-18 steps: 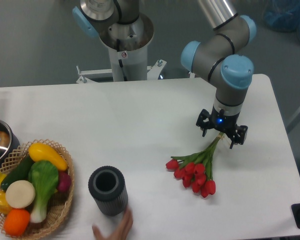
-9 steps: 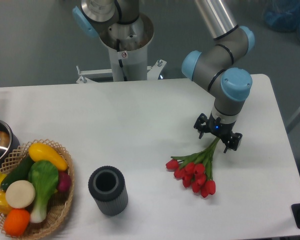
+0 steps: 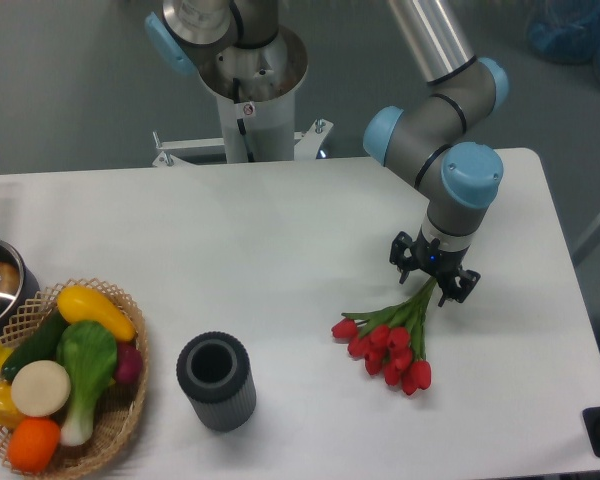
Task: Pick up the flowers from the table
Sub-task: 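Close the gripper around the tulip stems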
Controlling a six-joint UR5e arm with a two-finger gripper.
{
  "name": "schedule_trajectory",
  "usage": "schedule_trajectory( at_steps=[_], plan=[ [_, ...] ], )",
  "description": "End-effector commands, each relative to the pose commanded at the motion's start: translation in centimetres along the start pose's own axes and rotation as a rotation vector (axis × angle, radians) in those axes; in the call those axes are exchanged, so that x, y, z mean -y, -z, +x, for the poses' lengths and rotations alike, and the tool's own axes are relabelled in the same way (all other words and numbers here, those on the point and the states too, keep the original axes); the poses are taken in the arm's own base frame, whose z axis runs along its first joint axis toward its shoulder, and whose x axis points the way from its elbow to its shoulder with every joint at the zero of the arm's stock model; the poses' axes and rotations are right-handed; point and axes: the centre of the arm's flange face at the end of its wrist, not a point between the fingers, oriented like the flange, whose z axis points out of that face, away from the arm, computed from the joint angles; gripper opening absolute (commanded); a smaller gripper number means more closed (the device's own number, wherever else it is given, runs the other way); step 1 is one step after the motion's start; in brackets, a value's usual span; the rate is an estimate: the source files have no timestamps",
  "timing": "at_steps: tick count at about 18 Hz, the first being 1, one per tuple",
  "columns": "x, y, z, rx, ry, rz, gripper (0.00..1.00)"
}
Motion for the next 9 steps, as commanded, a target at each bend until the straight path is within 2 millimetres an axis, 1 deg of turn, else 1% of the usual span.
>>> schedule_trajectory(
  at_steps=[1,2,4,5,6,9],
  plan=[
    [0.11,-0.27,-0.24,-0.002,0.005,0.000,0.45],
    [0.23,-0.43,-0.40,-0.003,0.003,0.000,0.43],
    [0.29,-0.22,-0.51,0.001,0.004,0.002,0.32],
    [0.29,-0.22,-0.51,0.001,0.004,0.002,0.28],
    [0.30,-0.16,-0.56,0.002,0.004,0.002,0.25],
    [0.44,0.16,-0.93,0.011,0.005,0.007,0.25]
  ],
)
